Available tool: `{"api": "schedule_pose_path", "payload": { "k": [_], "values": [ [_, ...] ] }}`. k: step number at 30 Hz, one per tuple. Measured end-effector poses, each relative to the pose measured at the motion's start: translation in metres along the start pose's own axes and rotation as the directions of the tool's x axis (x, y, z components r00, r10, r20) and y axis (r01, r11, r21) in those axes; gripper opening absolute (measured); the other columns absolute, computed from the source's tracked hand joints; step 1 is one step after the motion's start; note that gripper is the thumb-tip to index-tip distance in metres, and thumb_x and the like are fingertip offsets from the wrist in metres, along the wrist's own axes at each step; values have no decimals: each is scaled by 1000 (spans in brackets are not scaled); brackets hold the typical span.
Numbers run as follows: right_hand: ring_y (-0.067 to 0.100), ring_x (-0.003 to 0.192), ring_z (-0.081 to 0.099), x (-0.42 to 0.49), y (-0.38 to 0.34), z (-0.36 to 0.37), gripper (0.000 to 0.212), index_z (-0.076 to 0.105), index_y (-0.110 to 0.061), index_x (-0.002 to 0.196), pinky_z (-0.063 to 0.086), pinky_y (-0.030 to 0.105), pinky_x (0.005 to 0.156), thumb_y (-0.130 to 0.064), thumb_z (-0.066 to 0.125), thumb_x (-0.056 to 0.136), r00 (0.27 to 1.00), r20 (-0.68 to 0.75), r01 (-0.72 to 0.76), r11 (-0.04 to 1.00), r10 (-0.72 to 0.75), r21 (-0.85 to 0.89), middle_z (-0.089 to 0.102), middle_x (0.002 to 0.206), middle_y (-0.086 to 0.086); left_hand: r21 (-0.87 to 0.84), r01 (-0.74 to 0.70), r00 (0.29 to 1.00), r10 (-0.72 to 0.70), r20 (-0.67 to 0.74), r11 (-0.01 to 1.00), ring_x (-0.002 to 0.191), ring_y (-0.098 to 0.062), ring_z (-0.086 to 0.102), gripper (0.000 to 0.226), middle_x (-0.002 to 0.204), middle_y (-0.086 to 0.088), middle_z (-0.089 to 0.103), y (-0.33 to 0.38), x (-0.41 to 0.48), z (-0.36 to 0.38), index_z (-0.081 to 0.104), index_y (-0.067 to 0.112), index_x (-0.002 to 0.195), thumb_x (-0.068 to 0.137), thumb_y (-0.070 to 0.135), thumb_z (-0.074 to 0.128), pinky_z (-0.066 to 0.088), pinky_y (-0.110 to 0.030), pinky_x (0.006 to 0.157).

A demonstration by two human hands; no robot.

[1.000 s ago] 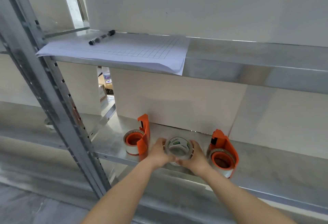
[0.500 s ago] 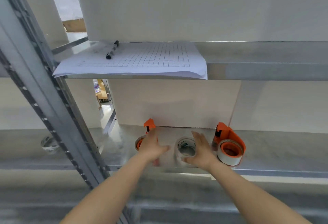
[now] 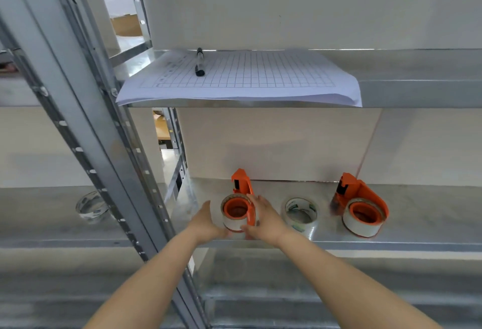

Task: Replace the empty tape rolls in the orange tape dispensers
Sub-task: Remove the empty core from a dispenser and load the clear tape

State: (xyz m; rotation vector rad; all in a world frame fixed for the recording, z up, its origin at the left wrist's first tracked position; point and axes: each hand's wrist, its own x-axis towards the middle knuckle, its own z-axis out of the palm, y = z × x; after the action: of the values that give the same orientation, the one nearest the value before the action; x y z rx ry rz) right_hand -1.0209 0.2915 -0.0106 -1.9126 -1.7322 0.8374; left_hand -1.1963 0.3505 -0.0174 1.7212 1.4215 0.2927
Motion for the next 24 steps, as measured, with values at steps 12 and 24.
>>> {"api": "schedule_pose_path", "payload": {
  "k": [12, 24],
  "values": [
    [24, 124, 49, 8, -5, 6, 45, 49, -13, 129, 40, 34, 104, -4, 52, 85, 995, -96, 22, 1000, -20, 15, 52, 135, 9, -190, -99, 989, 117, 85, 977, 87, -8, 62, 33, 92, 6, 67, 15, 13, 13, 64, 23, 96, 69, 12, 78, 46, -5, 66],
    [24, 95, 63, 5, -10, 19, 35, 51, -24, 109, 53, 37, 87, -4, 46, 81, 964, -218, -80, 949, 151, 304, 63, 107, 4, -747, 159, 974, -226, 13, 645, 74, -21, 64, 28, 96, -12, 64, 36, 7, 10, 52, 9, 112, 87, 17, 61, 51, -23, 43]
  ]
}}
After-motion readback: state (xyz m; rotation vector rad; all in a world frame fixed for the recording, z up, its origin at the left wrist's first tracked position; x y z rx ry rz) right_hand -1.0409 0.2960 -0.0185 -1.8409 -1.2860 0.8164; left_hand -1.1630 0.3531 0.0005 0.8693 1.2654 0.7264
